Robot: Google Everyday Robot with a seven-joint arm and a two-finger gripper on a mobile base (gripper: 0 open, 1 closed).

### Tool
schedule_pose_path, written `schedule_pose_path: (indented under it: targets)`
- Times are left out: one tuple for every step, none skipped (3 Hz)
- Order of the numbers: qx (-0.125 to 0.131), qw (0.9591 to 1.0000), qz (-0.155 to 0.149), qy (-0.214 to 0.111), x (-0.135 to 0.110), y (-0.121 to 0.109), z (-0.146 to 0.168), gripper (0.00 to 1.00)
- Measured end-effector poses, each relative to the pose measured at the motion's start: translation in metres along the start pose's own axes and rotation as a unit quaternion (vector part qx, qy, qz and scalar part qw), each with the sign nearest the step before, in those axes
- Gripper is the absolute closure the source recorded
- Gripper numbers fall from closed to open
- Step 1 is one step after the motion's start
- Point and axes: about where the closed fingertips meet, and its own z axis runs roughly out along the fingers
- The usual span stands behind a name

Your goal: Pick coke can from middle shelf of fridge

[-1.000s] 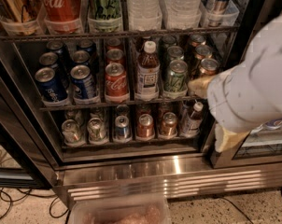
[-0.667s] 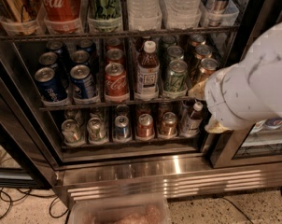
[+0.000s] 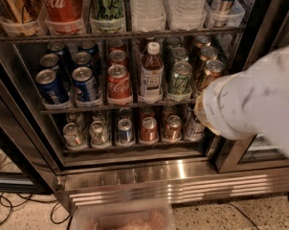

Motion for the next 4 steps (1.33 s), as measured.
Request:
schedule_pose_path:
  targets:
    - [0.045,0.9956,-0.081,0.014,-0.025,-0.006,0.017,1.0]
    - [0.094,0.9841,-0.151,0.006,-0.054,-0.016,0.038,1.0]
    - [0.147,0.9685,-0.2,-0.025,-0.084,-0.031,0.062,1.0]
    - [0.164,0.9639,-0.208,-0.024,-0.087,-0.04,0.06,1.0]
